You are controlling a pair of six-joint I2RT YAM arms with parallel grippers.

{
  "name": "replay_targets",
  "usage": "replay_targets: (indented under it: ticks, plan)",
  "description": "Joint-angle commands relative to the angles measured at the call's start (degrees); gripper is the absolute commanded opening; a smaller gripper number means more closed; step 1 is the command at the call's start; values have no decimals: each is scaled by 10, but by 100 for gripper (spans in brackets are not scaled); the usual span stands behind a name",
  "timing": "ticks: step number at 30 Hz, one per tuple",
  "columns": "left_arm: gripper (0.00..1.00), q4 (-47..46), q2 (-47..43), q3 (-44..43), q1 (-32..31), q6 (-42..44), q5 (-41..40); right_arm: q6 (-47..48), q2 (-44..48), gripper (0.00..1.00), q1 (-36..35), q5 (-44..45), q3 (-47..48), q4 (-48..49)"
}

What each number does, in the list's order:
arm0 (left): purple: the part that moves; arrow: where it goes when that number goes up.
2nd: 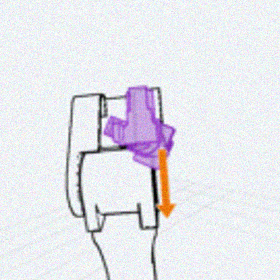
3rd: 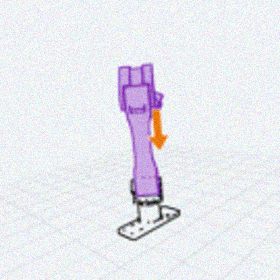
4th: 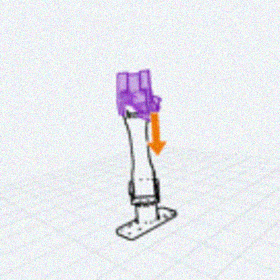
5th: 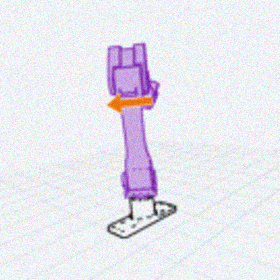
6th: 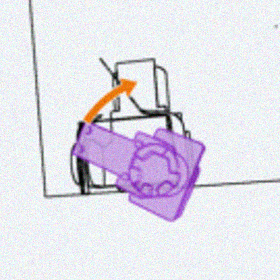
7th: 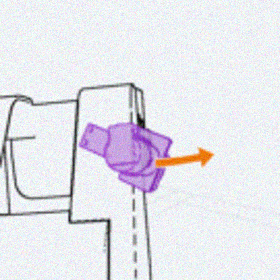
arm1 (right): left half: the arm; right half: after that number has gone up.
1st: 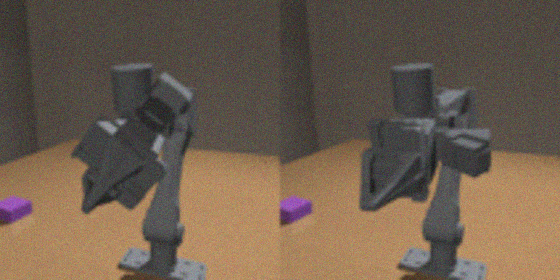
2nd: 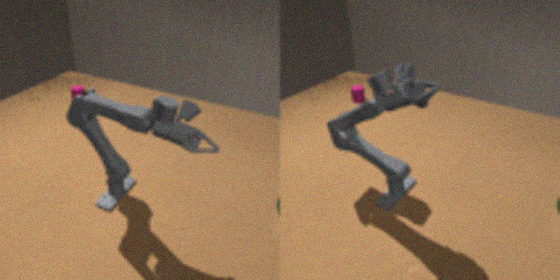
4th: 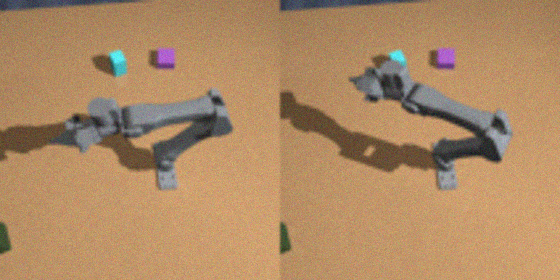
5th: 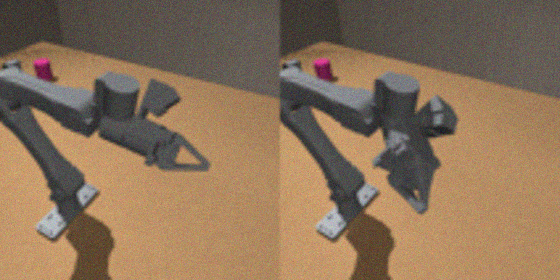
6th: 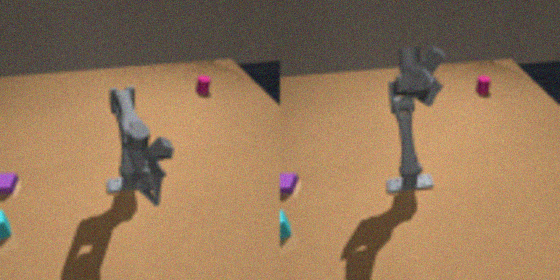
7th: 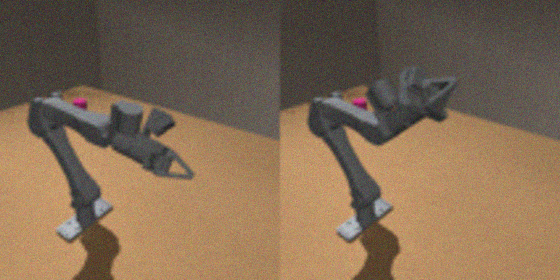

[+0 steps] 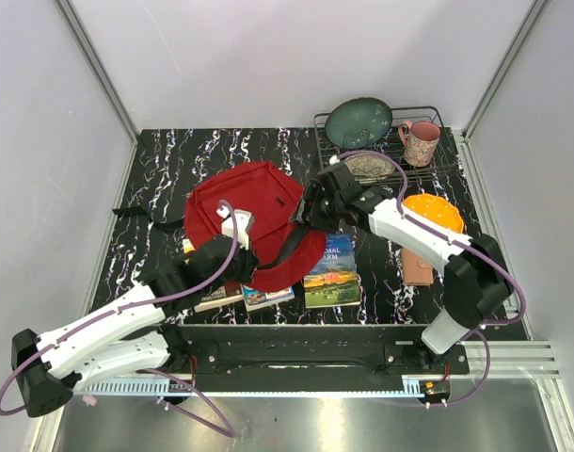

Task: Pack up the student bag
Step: Unzip the student bag at the center of the board.

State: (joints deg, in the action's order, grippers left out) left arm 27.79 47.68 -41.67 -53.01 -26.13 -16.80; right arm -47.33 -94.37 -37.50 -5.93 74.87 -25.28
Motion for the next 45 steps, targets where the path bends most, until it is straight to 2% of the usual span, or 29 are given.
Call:
replay_targets:
  ticks: [1,6,10,15,22,25,26,27,29,30,31,41,45]
  plan:
    - [0,-57,19,10,-2,-61,-11,-27,87,75,-9,-5,-76,6]
    - [0,-73,41,15,-2,-71,-9,-100,199,80,-10,-7,-207,4]
    - [0,-94,53,18,-2,-62,9,-159,290,82,-11,-45,-285,63]
    - [0,-112,69,14,-2,-51,27,-188,267,83,-27,-83,-278,103]
    - [0,-118,67,8,-2,-32,41,-241,167,84,-66,-84,-256,181]
    - [0,-116,58,12,-2,-28,42,-254,140,75,-69,-87,-253,208]
    - [0,-114,52,14,-2,-28,40,-257,139,67,-68,-79,-256,212]
    - [0,-110,50,15,-2,-27,38,-257,143,44,-68,-73,-258,216]
    - [0,-102,38,21,-2,-27,29,-261,152,22,-68,-47,-268,212]
    - [0,-100,34,24,-2,-26,26,-260,166,4,-67,-38,-271,211]
    - [0,-96,30,30,-2,-27,20,-259,173,0,-67,-30,-276,206]
    - [0,-8,-25,66,10,-32,-71,-246,220,0,-66,38,-342,162]
    - [0,16,-44,74,33,-73,-89,-247,226,0,-63,48,-368,160]
